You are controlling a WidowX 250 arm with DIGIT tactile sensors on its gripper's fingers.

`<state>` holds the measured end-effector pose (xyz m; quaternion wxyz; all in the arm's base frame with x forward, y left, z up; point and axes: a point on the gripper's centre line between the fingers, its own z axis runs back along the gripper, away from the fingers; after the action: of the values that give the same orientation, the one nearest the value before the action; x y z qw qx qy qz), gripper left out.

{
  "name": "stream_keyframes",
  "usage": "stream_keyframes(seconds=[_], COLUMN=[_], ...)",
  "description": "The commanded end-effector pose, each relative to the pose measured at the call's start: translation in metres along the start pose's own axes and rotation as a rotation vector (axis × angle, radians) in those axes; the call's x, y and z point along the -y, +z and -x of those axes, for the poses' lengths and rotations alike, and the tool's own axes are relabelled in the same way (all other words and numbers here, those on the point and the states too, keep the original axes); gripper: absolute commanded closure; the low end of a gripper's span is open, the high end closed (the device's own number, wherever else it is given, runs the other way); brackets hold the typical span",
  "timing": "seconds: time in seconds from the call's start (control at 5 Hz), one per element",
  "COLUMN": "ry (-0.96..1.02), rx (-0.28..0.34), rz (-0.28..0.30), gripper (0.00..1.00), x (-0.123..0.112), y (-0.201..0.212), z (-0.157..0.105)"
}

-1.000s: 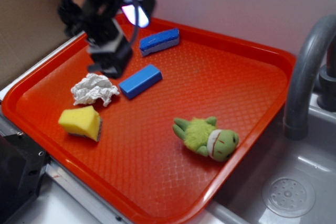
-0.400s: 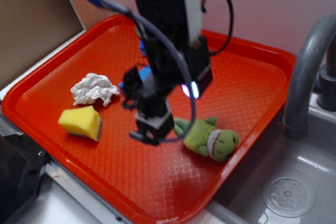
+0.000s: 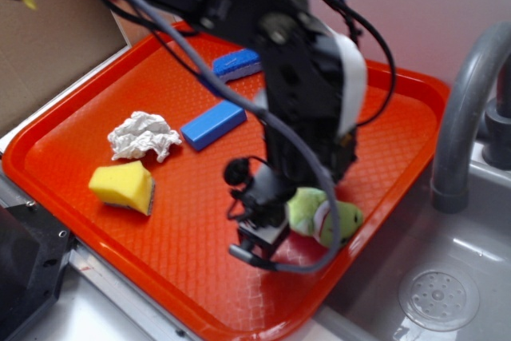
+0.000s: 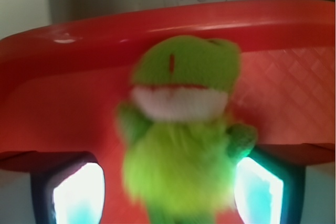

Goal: Grab the green animal.

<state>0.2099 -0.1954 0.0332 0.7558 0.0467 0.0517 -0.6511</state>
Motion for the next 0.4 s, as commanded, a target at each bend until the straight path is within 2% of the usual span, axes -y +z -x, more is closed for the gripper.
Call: stream_keyframes(seconds=[0.0, 0.2], ry=[-0.003, 0.021], rx=[-0.027, -0.021], rz=[-0.03, -0.03], gripper=[0.0, 1.0], x=[0.0189, 0.0197], y=[-0.0074, -0.0045], z=[-0.0155, -0.0119])
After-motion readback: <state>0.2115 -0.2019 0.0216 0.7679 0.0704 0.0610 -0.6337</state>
